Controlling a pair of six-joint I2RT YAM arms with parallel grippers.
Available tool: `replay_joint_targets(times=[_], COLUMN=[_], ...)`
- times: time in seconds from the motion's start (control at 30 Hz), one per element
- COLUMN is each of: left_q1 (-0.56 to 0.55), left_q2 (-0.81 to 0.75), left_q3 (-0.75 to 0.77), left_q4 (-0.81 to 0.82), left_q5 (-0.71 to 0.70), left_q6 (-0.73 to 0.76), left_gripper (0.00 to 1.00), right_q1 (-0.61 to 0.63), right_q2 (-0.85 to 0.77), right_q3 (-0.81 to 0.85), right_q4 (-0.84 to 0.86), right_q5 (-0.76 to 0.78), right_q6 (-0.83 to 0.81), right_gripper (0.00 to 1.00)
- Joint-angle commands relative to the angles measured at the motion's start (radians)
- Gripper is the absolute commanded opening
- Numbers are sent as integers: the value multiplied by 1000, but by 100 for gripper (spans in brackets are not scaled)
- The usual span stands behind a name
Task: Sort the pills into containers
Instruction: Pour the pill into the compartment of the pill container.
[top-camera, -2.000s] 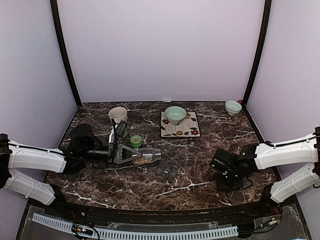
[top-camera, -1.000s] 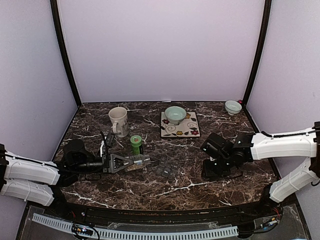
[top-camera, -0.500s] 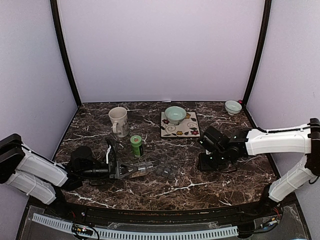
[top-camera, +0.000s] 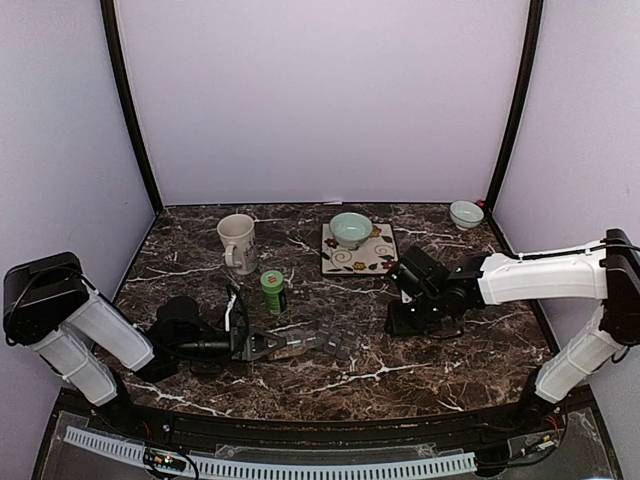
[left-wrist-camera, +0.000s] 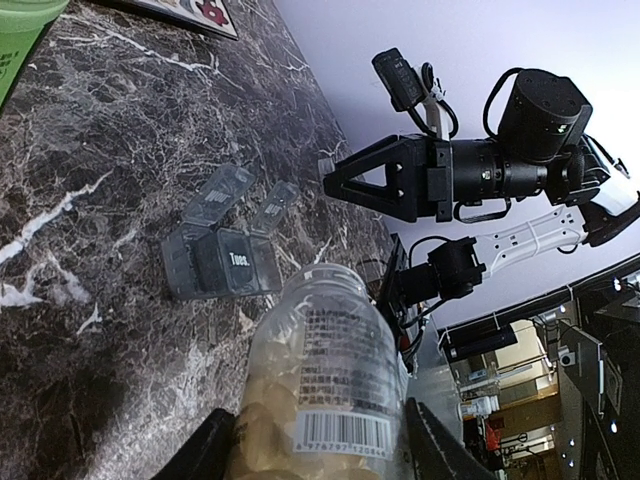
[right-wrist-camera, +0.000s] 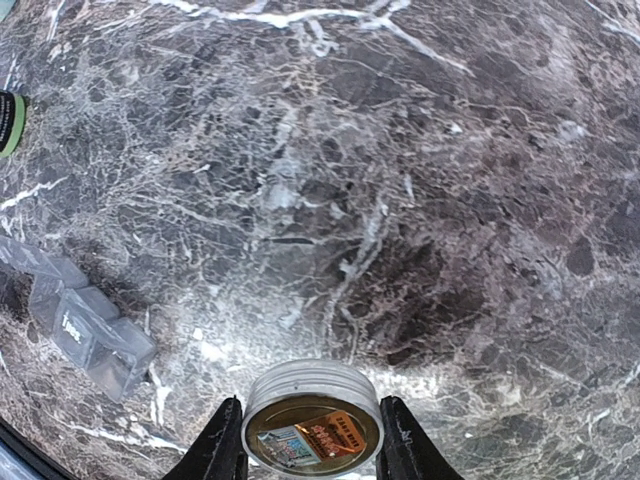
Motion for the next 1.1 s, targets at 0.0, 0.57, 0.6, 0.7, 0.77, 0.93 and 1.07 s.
replay_joint_targets(times=[0.0, 0.57, 0.6, 0.7, 0.77, 0.93, 1.07], left_q1=[-7, -6, -6, -7, -6, -6, -6], left_q2=[13, 58, 58, 68, 77, 96, 107], left_q3=[34, 74, 76, 84, 89, 103, 109], left_q4=[77, 13, 8, -5, -12, -25, -37], left_q5=[4, -18, -21, -25, -30, -37, -48], left_q6=[2, 37, 40, 45, 48, 55, 60], left_gripper=[0, 0, 0, 0, 0, 0, 0], right_q1=[-11, -10, -11, -11, -11, -11, -11], right_q2=[28, 79, 83, 90, 90, 90, 115], right_q3=[40, 80, 83, 88, 88, 93, 93], right_q4=[41, 66, 67, 70, 74, 77, 82], right_q5=[-18, -48, -52, -61, -63, -67, -72], right_q6=[-25, -38, -40, -40, -41, -41, -43], right_gripper=[18, 18, 17, 18, 18, 17, 17])
